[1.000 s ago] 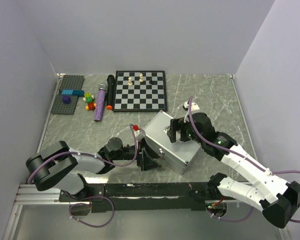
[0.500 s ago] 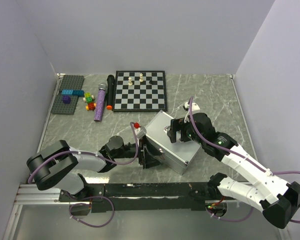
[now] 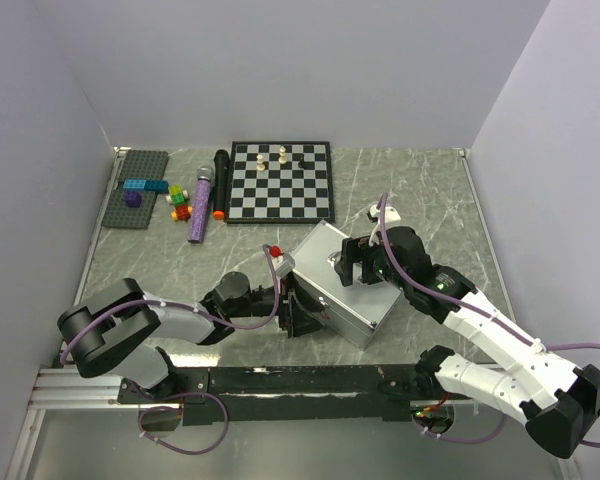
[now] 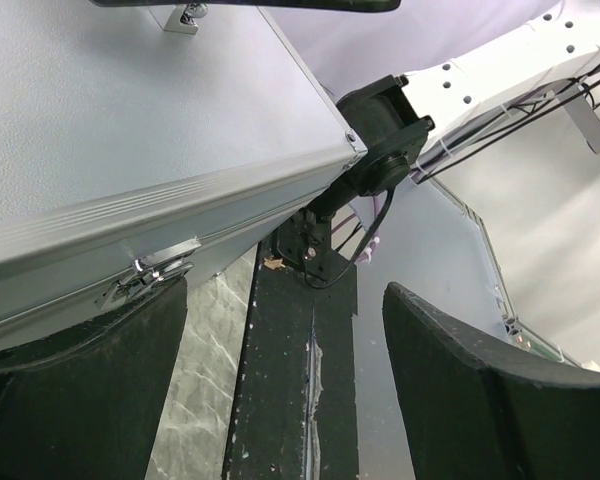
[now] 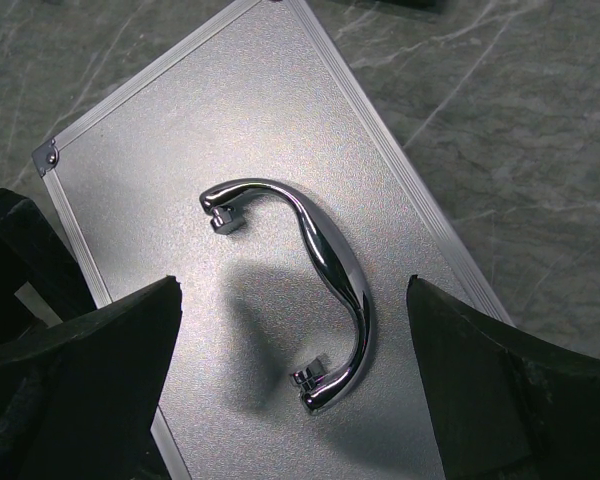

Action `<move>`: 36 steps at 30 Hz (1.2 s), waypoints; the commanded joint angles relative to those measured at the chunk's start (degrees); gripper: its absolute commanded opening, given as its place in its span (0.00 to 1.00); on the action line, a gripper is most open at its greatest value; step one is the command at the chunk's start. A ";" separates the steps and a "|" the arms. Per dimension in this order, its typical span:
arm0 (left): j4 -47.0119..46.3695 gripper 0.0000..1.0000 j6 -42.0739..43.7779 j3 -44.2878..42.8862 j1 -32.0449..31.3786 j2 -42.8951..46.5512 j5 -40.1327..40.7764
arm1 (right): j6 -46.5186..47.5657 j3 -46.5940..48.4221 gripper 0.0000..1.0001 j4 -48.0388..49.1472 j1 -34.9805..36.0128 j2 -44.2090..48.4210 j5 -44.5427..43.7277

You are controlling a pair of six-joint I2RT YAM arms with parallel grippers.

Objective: Organize the medicine kit

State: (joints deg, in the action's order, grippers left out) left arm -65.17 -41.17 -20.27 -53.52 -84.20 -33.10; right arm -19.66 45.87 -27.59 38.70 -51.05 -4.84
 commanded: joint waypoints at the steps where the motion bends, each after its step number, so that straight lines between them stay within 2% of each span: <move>1: -1.90 0.84 1.00 -1.52 0.43 1.94 3.13 | -0.47 -0.60 1.00 -1.67 0.15 0.60 0.71; 36: 0.56 0.84 1.53 -4.16 1.05 2.82 2.52 | -0.47 -1.31 1.00 -0.97 0.15 0.33 0.80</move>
State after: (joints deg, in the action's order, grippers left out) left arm -62.72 -41.12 -22.63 -52.95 -82.32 -32.32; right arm -19.64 45.63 -27.40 38.70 -50.81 -4.89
